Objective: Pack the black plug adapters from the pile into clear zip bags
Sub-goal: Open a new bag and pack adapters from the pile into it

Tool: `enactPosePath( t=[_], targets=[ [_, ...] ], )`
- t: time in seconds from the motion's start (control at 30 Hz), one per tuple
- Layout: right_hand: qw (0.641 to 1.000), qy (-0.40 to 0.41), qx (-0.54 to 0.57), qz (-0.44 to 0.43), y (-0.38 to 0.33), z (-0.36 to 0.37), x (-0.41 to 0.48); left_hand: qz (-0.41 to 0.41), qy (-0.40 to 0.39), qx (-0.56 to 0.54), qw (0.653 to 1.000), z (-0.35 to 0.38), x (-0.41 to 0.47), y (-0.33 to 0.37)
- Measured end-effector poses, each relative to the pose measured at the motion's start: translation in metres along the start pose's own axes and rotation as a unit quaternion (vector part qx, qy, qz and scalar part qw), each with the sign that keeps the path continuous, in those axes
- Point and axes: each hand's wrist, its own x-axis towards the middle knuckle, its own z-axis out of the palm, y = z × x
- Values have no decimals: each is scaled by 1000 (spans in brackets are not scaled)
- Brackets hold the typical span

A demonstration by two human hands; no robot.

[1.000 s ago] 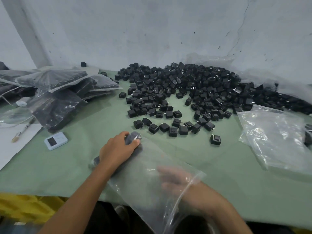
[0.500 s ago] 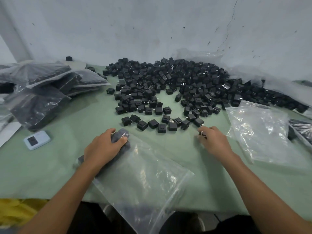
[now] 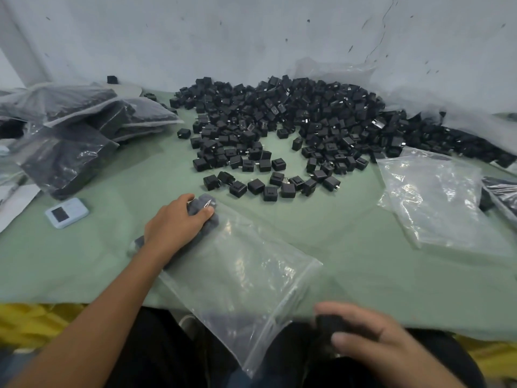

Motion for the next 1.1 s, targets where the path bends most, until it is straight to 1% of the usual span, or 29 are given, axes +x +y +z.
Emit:
enactPosePath(
  t=[0.03, 0.07, 0.1, 0.17, 0.23, 0.3, 0.4, 0.47, 0.5, 0.53, 0.6, 0.63, 0.7, 0.73, 0.77, 0.8, 0.83, 0.9, 0.97, 1.03, 1.07, 1.1],
  targets=[
    [998, -39, 33, 28, 1, 13, 3, -1, 0, 0, 1000, 0, 0, 0],
    [995, -53, 62, 52, 3, 25, 9, -1, -2, 1, 1000, -1, 0, 1],
    [993, -42, 85, 67, 4, 38, 18, -1, -4, 1, 1000, -1, -1, 1],
    [990, 17, 122, 68, 6, 60, 43, -3, -6, 0, 1000, -1, -2, 1],
    [977, 62, 191, 65, 5, 77, 70, -1, -7, -1, 1000, -2, -1, 1],
    [956, 74, 278, 55, 2, 86, 96, 3, -6, -3, 1000, -2, -1, 0],
    [909, 54, 410, 42, -5, 98, 130, 4, -6, -6, 1000, -2, -1, -1],
    [884, 47, 464, 39, -10, 108, 155, 3, -5, -9, 1000, -2, -2, -1],
    [881, 50, 469, 37, -12, 113, 167, 4, -3, -10, 1000, -2, -2, -1],
    [889, 49, 454, 28, -14, 117, 176, 8, -1, -9, 1000, -2, -2, -1],
    [924, 49, 378, 1, -21, 123, 190, 8, 0, -8, 1000, -1, -1, -1],
    [933, 57, 355, -16, -24, 125, 195, 6, -1, -10, 1000, -1, -1, -1],
    [929, 91, 355, -45, -25, 127, 205, 0, -5, -10, 1000, 0, 1, -1],
    [941, 130, 305, -58, -23, 130, 209, -2, -5, -10, 1000, 0, 1, -1],
    [955, 180, 225, -63, -20, 133, 212, -4, -4, -10, 1000, 0, 2, -1],
    [961, 227, 138, -72, -16, 135, 214, -4, -3, -11, 1000, 1, 2, -2],
    [958, 264, 67, -87, -12, 138, 214, -4, -3, -13, 1000, 1, 2, -2],
    [950, 294, -26, -102, -6, 143, 215, -1, 0, -16, 1000, 1, 1, -2],
    [950, 300, -54, -72, -5, 147, 218, 3, 3, -17, 1000, 1, 0, -3],
    [940, 325, -82, -64, -3, 152, 221, 4, 4, -19, 1000, 0, 0, -3],
    [937, 334, -80, -68, -3, 154, 221, 3, 3, -20, 1000, 0, 0, -3],
    [936, 339, -56, -74, -4, 156, 222, 2, 1, -20, 1000, 0, -1, -3]
  ],
)
